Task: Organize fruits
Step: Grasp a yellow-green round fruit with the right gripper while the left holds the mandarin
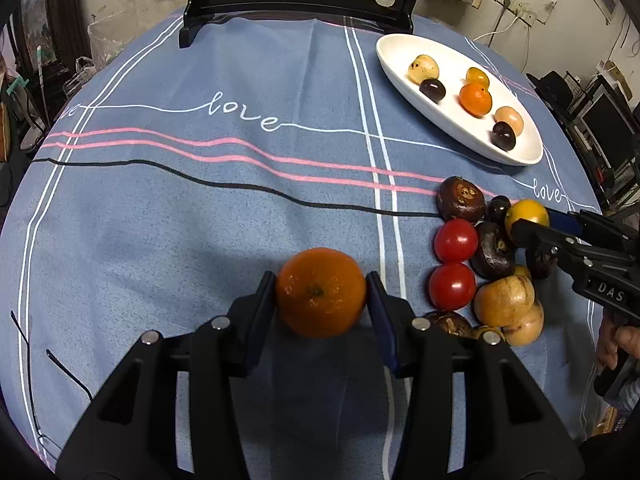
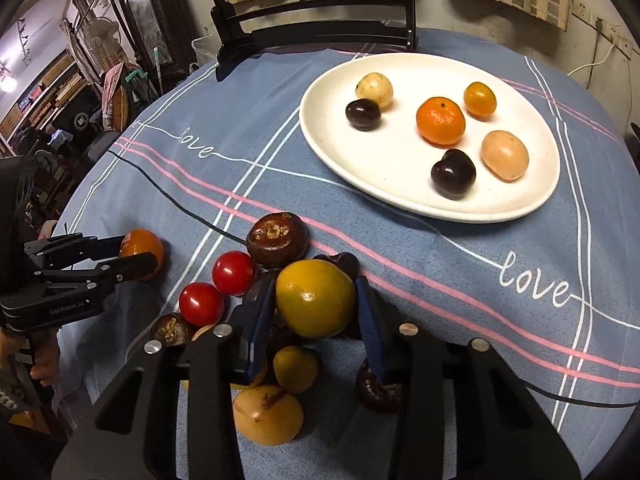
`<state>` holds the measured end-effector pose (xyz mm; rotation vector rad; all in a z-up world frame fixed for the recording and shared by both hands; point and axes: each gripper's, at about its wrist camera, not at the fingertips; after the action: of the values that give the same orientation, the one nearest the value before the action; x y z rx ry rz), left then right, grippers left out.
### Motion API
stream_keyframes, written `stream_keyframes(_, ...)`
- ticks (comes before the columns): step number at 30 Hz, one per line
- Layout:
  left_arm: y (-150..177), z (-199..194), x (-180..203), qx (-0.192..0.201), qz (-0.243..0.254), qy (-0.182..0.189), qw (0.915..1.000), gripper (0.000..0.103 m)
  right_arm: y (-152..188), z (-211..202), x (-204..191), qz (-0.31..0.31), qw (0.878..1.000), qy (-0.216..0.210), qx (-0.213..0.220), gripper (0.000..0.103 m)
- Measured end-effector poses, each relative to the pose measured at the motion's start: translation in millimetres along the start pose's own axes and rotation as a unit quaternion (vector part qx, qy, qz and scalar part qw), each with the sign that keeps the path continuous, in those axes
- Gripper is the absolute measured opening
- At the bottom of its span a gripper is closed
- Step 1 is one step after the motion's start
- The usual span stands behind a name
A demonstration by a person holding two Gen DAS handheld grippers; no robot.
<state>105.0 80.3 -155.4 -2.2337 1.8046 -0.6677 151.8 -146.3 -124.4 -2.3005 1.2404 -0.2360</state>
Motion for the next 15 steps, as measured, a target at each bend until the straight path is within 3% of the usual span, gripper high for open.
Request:
stream_keyframes(6, -3, -6, 5, 0.002, 0.002, 0.010, 0.9999, 0.046, 12, -24, 9, 0.036, 0.999, 0.000, 0.014, 0.041)
stream_keyframes(15, -30, -19, 54, 0.023, 0.062, 0.045, 0.9968, 0.046, 51, -57, 38, 0.101, 0.994, 0.024, 0.024, 0.041)
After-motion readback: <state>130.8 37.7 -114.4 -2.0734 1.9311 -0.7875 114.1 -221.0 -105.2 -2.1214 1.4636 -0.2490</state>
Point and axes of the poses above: each gripper's, at about its wrist camera, not at the fingertips, and z roughly the way its jaws point, x to its right, y to its underside, and after that the axes turned 10 degrees about -z, right-handed
